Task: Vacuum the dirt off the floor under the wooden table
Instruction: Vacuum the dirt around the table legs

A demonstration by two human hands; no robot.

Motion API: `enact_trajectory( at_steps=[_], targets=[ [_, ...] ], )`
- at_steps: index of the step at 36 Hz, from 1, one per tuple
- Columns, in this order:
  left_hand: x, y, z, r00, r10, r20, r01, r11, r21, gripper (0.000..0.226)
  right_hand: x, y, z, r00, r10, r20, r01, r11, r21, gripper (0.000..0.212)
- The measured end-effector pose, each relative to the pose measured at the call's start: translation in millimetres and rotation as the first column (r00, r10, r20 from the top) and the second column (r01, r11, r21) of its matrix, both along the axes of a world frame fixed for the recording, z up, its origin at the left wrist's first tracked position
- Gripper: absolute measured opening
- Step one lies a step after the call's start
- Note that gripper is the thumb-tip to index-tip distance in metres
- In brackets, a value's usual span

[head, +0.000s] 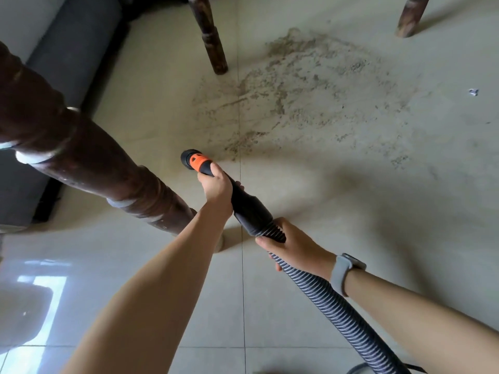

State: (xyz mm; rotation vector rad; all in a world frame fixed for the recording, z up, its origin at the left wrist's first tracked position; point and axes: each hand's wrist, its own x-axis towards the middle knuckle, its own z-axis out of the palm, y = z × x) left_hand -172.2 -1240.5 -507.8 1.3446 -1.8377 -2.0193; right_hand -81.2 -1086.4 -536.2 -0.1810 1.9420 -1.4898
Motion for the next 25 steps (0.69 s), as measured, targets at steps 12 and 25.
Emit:
enact_trajectory(
  at_steps=[12,25],
  targets=[
    [-10.4,-1.6,20.2,0.986,0.135,-0.099,-0.134,0.991,0.02,0.044,-2.3,16.3,23.9,0.983,0.109,-0.146,-0.056,0.944,0.325,0.032],
    [-27.5,-25.6,10.9,0.996,0.072,0.044,-0.059,0.967,-0.248,0.053,-63.5,-23.3,25.9,0.966,0.238,-0.104,-0.207,0.946,0.248,0.028]
  ],
)
